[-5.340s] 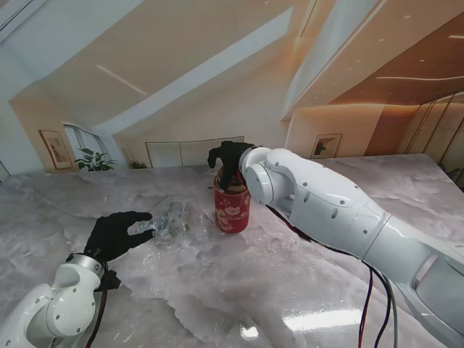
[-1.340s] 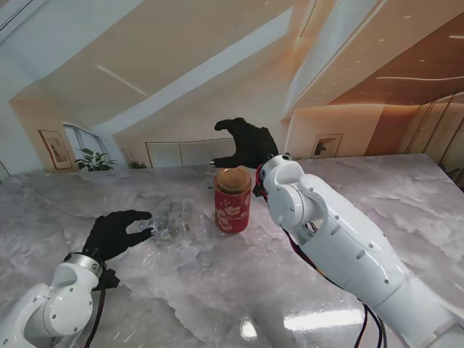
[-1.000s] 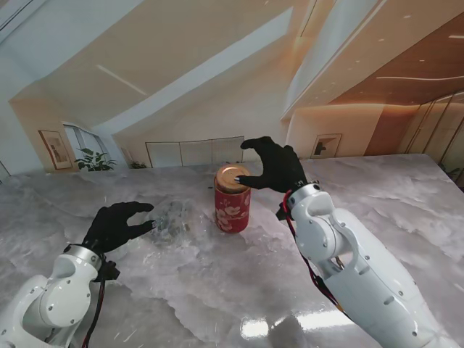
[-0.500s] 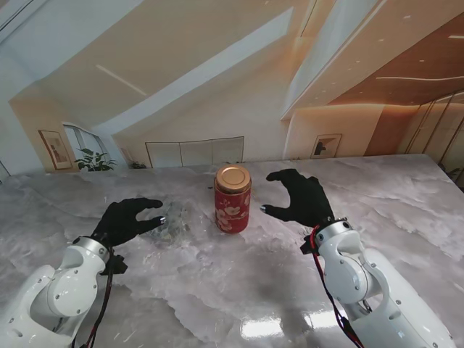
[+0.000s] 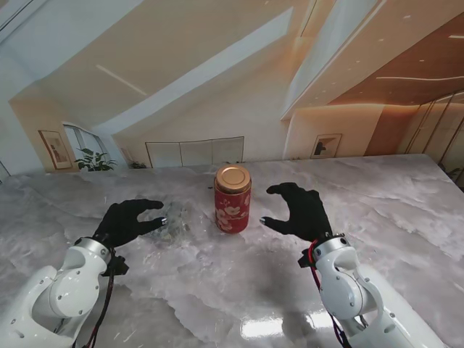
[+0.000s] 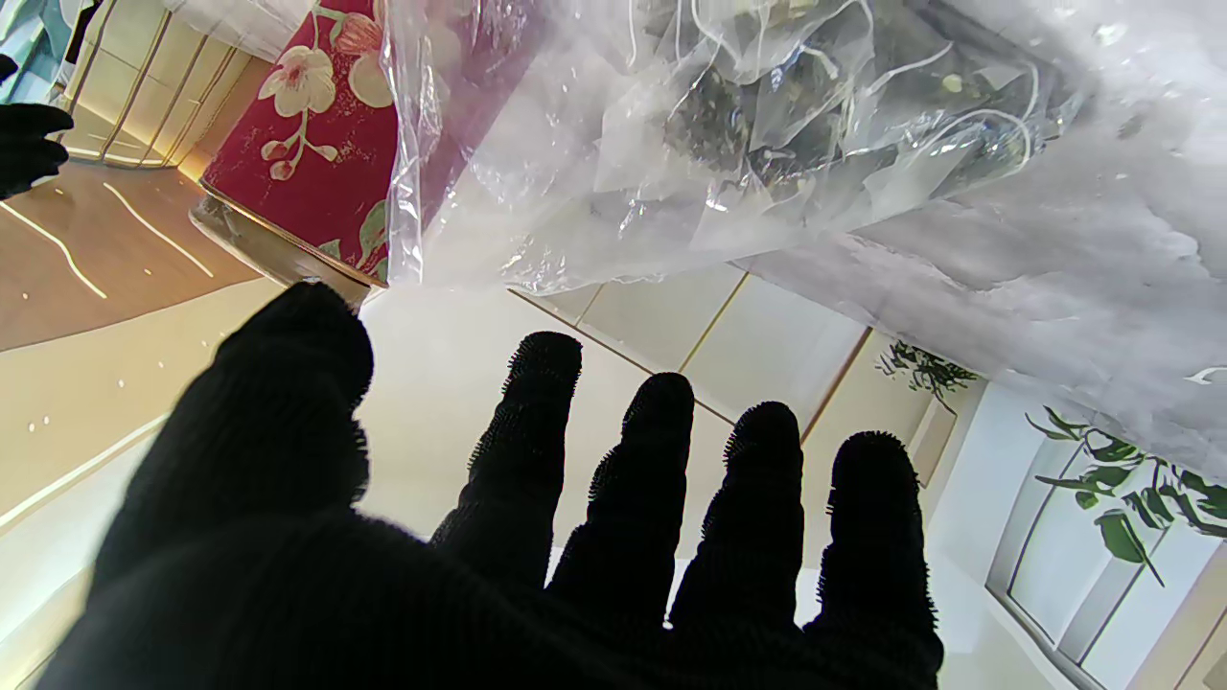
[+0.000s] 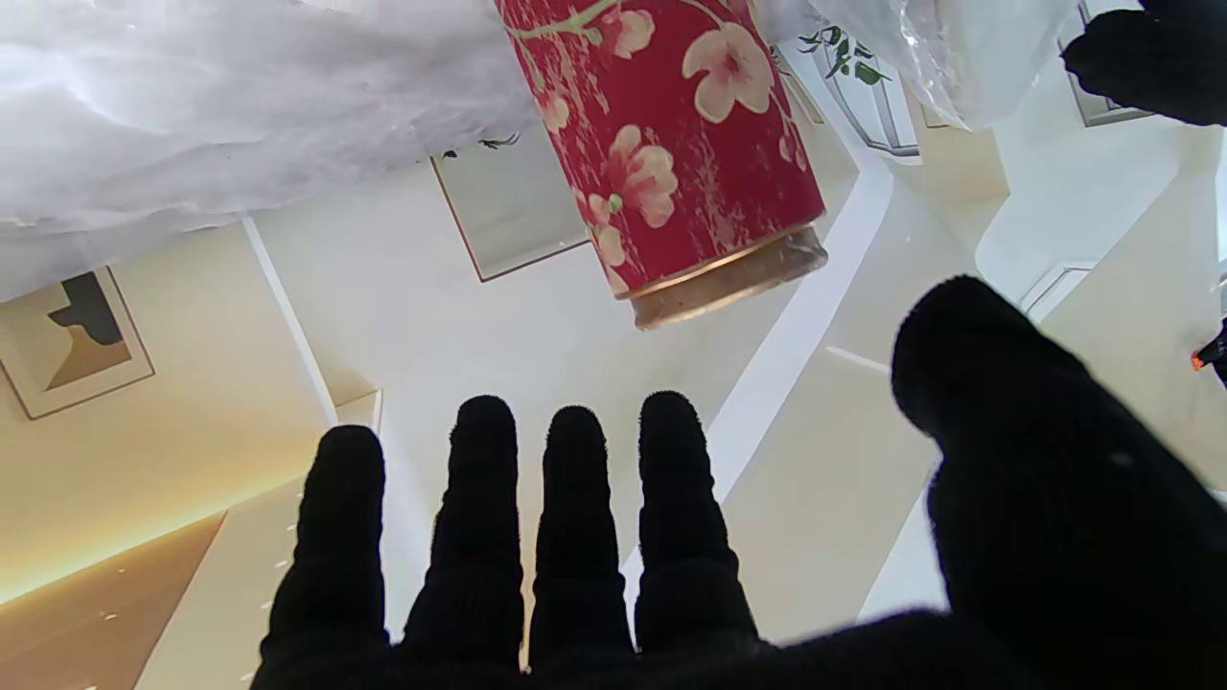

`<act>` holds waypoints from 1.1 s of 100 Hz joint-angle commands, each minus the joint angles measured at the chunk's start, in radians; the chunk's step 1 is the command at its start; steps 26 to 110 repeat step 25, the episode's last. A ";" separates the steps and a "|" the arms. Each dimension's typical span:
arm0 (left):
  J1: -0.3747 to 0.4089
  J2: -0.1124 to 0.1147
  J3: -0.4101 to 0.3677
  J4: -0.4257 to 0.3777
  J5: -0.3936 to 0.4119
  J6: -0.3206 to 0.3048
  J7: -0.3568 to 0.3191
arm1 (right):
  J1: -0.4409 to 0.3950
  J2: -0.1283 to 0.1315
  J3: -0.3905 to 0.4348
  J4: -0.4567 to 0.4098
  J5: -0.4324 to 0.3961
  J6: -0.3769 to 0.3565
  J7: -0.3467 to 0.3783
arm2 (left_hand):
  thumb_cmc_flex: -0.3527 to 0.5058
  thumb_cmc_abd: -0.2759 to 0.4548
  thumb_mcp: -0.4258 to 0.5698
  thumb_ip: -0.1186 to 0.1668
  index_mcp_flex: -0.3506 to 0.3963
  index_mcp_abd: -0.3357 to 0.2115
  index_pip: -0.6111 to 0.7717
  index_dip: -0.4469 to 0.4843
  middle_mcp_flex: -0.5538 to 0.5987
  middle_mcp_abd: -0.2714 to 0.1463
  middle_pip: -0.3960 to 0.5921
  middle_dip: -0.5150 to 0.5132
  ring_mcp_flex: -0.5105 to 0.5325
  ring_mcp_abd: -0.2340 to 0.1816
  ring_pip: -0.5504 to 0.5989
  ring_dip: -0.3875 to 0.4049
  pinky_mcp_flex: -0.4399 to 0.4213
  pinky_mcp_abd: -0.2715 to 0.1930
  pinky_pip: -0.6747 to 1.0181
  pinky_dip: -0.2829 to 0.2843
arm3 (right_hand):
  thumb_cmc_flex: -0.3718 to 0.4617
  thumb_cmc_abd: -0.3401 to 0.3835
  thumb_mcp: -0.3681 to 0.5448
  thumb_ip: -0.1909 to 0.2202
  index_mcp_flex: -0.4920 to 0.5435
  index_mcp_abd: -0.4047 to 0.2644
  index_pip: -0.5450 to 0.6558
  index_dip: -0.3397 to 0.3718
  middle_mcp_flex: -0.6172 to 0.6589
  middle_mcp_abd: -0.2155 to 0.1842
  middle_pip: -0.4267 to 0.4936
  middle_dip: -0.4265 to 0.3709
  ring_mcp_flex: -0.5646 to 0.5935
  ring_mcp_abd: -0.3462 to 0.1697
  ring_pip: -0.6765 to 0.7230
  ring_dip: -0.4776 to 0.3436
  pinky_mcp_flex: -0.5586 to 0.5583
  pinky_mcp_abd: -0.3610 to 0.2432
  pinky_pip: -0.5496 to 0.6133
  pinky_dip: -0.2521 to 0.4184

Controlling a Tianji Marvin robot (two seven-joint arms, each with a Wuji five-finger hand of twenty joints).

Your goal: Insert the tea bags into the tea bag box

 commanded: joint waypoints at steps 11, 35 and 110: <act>0.016 -0.003 0.001 -0.011 0.004 0.003 -0.015 | -0.016 -0.015 -0.022 0.022 0.025 0.021 -0.003 | 0.014 0.041 -0.006 -0.020 -0.018 -0.008 -0.012 -0.011 -0.019 -0.022 -0.005 -0.010 -0.021 -0.035 -0.013 -0.006 -0.014 -0.019 -0.007 0.000 | 0.022 0.026 -0.021 0.017 -0.007 -0.012 -0.021 -0.012 -0.003 -0.018 -0.012 -0.007 -0.047 -0.014 -0.012 -0.011 -0.026 0.001 -0.023 -0.017; 0.016 -0.003 0.001 -0.013 0.004 0.000 -0.014 | -0.019 -0.017 -0.026 0.025 0.030 0.022 -0.012 | 0.014 0.041 -0.006 -0.019 -0.018 -0.008 -0.012 -0.011 -0.020 -0.024 -0.005 -0.010 -0.021 -0.035 -0.014 -0.006 -0.013 -0.019 -0.008 0.000 | 0.023 0.027 -0.023 0.017 -0.007 -0.012 -0.021 -0.012 -0.002 -0.018 -0.012 -0.007 -0.049 -0.013 -0.011 -0.011 -0.027 0.002 -0.025 -0.014; 0.016 -0.003 0.001 -0.013 0.004 0.000 -0.014 | -0.019 -0.017 -0.026 0.025 0.030 0.022 -0.012 | 0.014 0.041 -0.006 -0.019 -0.018 -0.008 -0.012 -0.011 -0.020 -0.024 -0.005 -0.010 -0.021 -0.035 -0.014 -0.006 -0.013 -0.019 -0.008 0.000 | 0.023 0.027 -0.023 0.017 -0.007 -0.012 -0.021 -0.012 -0.002 -0.018 -0.012 -0.007 -0.049 -0.013 -0.011 -0.011 -0.027 0.002 -0.025 -0.014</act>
